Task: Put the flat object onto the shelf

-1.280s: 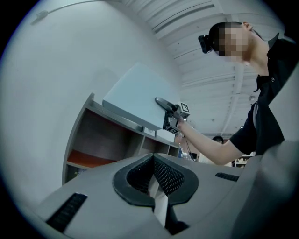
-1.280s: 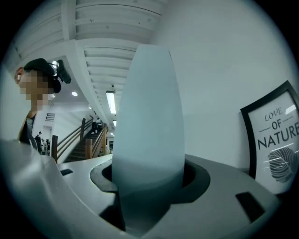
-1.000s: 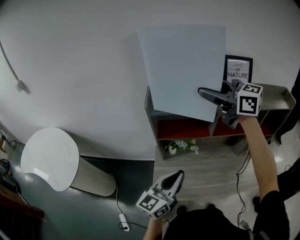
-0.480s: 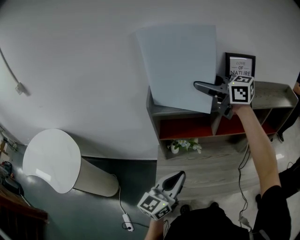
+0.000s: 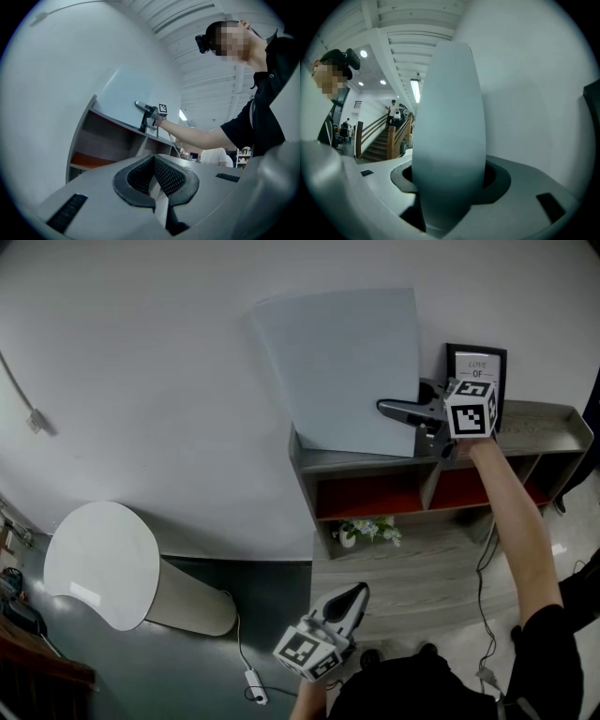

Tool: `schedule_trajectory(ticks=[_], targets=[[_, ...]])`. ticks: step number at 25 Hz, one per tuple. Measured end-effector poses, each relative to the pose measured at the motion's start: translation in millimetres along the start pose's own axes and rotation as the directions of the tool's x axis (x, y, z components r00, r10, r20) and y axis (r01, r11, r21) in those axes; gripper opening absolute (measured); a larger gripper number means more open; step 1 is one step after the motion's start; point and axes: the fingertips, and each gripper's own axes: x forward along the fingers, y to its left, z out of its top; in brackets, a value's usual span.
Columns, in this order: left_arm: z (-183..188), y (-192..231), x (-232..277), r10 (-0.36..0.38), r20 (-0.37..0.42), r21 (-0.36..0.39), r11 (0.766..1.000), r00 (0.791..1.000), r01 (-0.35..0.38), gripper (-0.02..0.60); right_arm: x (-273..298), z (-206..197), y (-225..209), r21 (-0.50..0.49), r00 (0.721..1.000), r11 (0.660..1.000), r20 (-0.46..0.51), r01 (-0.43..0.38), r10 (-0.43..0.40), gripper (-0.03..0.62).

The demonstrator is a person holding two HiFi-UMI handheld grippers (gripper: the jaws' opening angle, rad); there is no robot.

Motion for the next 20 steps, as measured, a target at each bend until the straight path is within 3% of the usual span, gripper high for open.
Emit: schedule_trajectory(ticks=[20], targets=[[-3.4, 0.4, -1.5, -0.004, -0.031, -0.001, 1.000, 1.000, 0.004, 0.011, -1.3, -9.3, -8.8, -0.029, 0.999, 0.999, 0.010, -0.032, 0.033, 0.264]])
